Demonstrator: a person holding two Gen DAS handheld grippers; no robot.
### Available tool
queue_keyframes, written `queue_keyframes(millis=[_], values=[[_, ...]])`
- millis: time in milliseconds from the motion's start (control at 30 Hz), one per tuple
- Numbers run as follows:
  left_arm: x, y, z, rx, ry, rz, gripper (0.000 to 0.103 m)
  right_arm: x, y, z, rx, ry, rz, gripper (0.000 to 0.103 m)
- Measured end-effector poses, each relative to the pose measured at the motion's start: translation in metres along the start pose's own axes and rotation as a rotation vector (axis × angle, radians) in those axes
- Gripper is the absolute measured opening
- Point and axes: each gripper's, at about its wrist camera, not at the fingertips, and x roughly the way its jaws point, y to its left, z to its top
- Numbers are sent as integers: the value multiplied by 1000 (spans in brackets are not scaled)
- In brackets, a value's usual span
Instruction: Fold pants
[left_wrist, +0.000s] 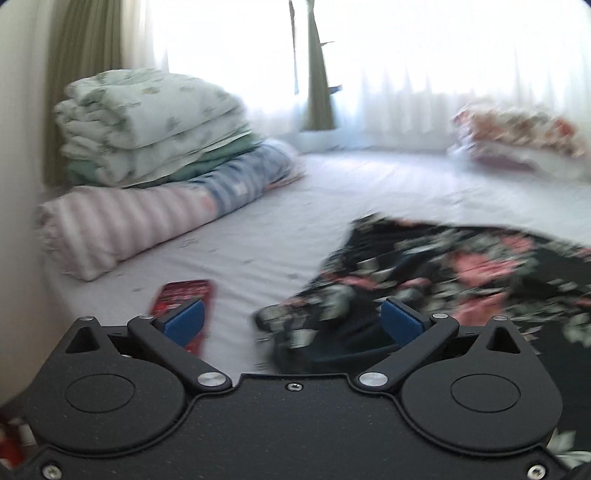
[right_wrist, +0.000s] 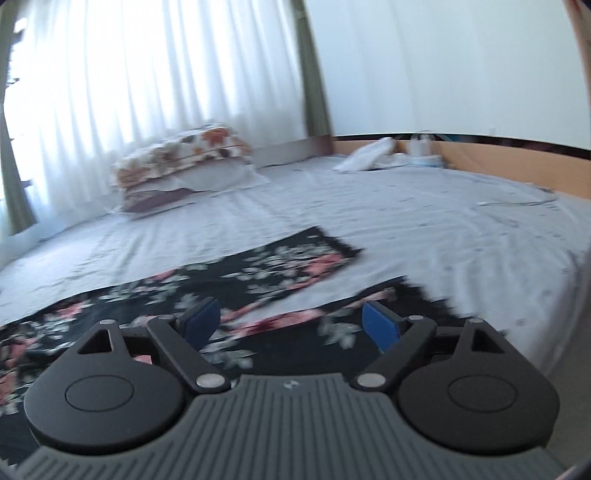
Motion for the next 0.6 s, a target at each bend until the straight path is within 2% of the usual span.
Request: queue_keyframes(millis=[133, 233, 333, 400, 467, 500, 600], values=[[-25, -26, -5, 36, -44, -171, 98, -3, 40, -25, -43, 8, 122, 93], [-34, -54, -16, 78, -42, -300, 91, -2, 70, -49, -91, 31, 208, 93], [-34, -85, -33, 111, 22, -388, 72, -4, 99, -75, -151, 75, 273, 93], [-32, -100, -46, 124, 71, -432, 46, -7, 112, -91, -187, 94, 320, 93], [-28, -111, -58, 145, 114, -463, 34, -9, 123, -106, -210, 102, 357, 93], [-26, -113, -64, 156, 133, -466, 30, -8, 127, -111, -221, 109, 371, 93], [-15, -114, -75, 174, 171, -436, 29, -4, 129, -122, -248, 141, 383, 93]])
